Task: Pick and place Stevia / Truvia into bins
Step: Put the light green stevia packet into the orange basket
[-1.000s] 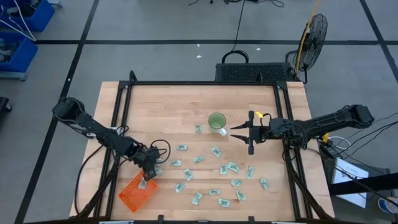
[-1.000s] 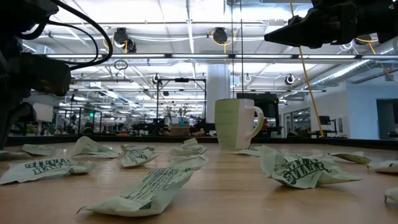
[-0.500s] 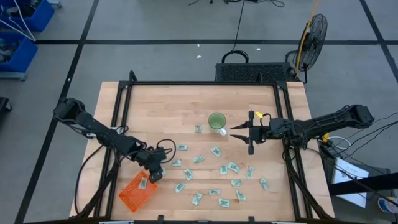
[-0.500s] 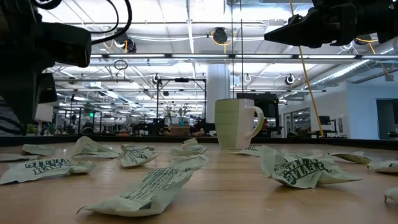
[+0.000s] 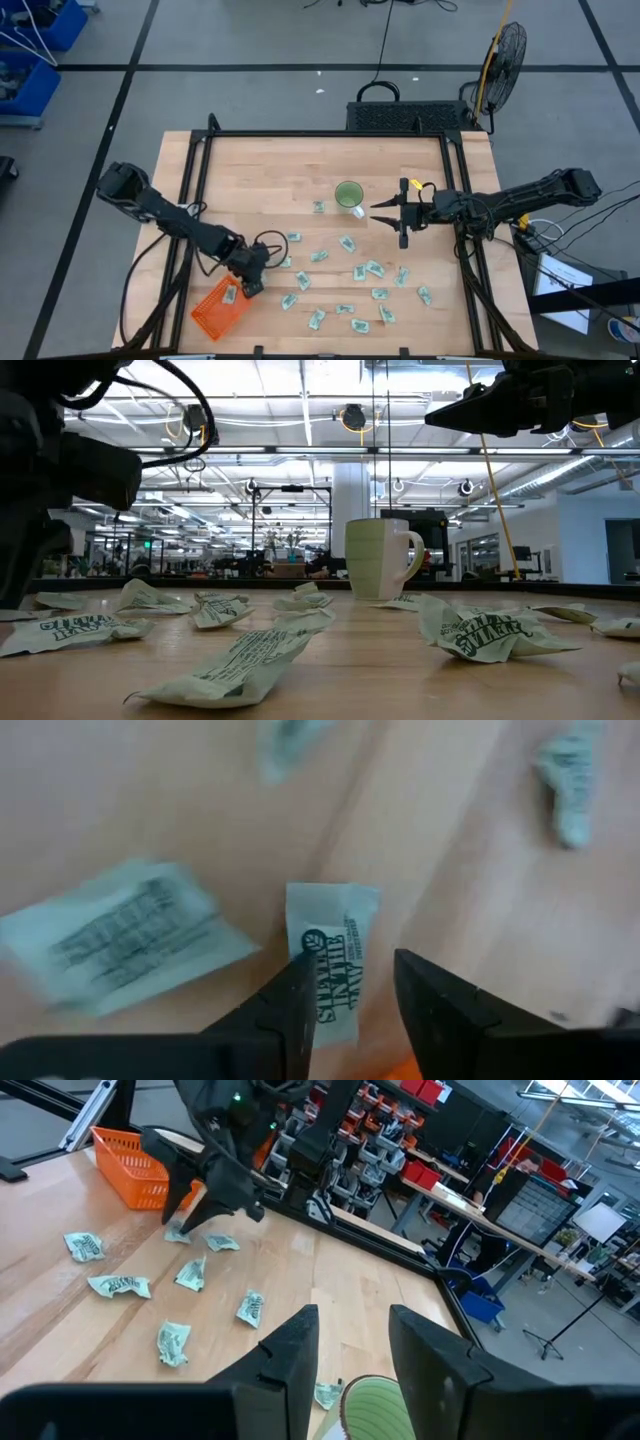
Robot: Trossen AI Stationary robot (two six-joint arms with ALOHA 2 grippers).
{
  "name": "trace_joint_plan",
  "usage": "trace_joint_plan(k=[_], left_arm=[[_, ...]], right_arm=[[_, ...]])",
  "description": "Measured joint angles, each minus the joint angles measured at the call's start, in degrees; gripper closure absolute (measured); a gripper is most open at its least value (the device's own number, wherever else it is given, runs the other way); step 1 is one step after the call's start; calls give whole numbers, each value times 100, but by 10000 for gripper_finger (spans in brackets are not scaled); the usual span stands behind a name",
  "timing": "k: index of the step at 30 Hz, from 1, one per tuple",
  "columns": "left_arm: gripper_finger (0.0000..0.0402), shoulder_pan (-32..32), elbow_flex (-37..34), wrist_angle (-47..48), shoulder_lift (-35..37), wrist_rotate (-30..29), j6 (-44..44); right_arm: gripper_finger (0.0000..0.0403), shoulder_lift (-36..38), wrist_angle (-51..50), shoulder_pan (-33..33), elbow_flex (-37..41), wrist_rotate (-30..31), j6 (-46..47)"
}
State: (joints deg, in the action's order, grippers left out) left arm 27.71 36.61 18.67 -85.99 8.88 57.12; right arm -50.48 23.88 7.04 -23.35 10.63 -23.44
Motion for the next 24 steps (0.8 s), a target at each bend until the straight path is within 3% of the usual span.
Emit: trace_joint_plan(k=[6, 16, 24], left_arm=[[268, 46, 19, -24, -252, -529, -494], [323, 38, -29, 154, -300, -2212, -1424], [362, 33, -29, 216, -303, -2296, -1784]], right_arm=[[284, 0, -10, -1, 0, 0, 6], [284, 0, 3, -1, 0, -2, -84], [284, -2, 10, -1, 0, -2, -149]])
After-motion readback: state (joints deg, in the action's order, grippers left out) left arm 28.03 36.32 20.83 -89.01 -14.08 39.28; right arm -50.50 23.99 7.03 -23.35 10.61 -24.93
